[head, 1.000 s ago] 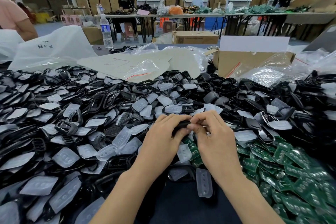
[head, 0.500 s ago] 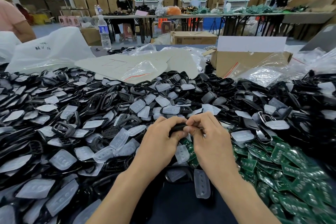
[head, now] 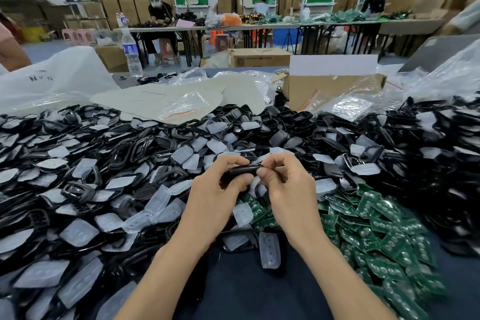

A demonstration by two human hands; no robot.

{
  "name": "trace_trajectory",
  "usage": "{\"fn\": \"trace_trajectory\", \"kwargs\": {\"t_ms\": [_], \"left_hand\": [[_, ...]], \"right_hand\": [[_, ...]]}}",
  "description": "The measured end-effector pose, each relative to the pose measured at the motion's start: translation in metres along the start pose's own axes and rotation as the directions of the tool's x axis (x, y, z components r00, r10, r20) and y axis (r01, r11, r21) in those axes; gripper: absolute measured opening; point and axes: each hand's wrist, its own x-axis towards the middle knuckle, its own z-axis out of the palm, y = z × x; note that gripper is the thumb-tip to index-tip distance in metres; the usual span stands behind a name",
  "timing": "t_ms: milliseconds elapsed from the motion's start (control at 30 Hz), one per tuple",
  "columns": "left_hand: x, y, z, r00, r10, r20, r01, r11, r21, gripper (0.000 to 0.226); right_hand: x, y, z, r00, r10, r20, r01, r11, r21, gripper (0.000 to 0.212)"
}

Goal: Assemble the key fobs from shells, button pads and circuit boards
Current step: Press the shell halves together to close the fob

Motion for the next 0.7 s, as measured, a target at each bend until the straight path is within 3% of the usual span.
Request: {"fn": "trace_trajectory", "kwargs": {"t_ms": [167,433,700], "left_hand": [[-0.006,0.017,-0.001,0.999,0.003,0.038,0.002,0.991,-0.137,0.036],[-0.028,0.06,0.015,0.999,0.046,-0.019,-0.049,0.98,-0.195,0.033],[-0.046,0.106,0.039,0.988,0.149,0.032,-0.138,0.967,-0.213,0.033]], "right_hand": [[-0.005,-0.017,-0.011,1.0,-0.014,-0.01,0.015,0.999,0.036,0.032],[-0.023,-0.045,-0.047,0.998,-0.047,-0.041,0.049,0.998,0.038,0.036],[-0.044,-0.071,-0.091,0.985,-0.064,-0.162,0.075,0.995,0.062,0.036]]}}
